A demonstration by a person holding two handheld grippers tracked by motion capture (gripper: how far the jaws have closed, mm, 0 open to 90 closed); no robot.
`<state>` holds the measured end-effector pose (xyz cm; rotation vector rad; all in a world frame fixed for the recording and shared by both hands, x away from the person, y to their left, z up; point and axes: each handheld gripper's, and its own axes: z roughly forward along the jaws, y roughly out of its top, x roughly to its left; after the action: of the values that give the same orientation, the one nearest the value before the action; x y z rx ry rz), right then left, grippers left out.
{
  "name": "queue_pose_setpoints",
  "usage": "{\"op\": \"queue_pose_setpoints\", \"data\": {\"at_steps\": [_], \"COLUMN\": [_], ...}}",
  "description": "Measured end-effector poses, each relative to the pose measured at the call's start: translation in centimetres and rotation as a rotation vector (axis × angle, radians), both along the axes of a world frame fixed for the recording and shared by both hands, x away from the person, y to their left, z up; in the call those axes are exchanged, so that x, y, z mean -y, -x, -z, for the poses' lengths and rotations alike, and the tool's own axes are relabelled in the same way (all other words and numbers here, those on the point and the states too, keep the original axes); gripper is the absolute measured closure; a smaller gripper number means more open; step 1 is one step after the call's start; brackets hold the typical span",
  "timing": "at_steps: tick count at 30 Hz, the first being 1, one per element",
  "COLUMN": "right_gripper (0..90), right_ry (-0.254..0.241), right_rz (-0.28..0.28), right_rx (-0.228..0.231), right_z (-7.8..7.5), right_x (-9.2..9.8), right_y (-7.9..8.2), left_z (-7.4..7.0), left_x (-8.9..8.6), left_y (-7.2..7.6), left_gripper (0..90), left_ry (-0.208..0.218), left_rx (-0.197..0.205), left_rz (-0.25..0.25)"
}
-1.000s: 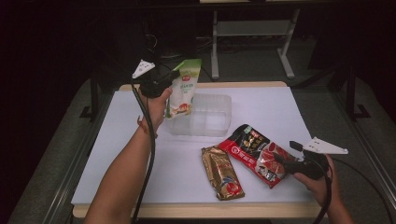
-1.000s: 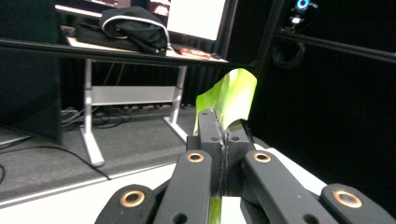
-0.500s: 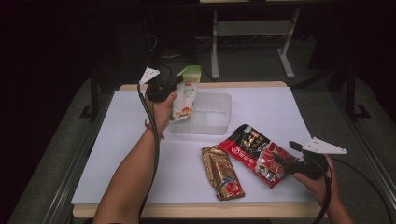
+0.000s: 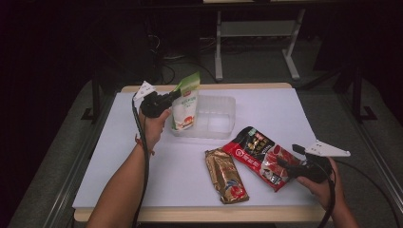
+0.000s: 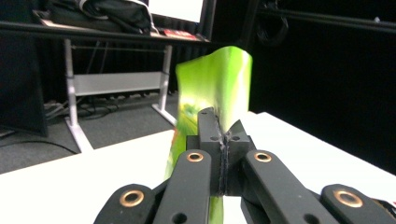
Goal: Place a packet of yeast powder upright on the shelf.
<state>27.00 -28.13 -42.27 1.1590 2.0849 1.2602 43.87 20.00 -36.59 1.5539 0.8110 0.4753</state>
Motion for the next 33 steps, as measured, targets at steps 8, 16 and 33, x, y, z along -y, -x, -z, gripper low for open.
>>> {"op": "queue_pose_setpoints", "data": {"at_steps": [8,16,33], "right_gripper": [19.7,19.9,20.6], "right_ry": [0.004,0.018,0.051], "right_rz": [0.001,-0.010,-0.019], "right_rx": [-0.003,-0.008,-0.008], "right_z": [0.0,0.1,0.0], "right_x": [0.0,-0.3,-0.8], "right_y": [0.0,0.0,0.2], "left_z": [1.8,1.4,-0.3], "left_x": [0.1,-0.7,-3.3], "left_y": [1.0,2.1,7.4], "left_gripper": [88.6,72.1,36.0], "left_ry": [-0.091,-0.077,-0.252], "left_rx": [-0.007,0.028,0.068], "left_rz": [0.005,0.002,0.067]}}
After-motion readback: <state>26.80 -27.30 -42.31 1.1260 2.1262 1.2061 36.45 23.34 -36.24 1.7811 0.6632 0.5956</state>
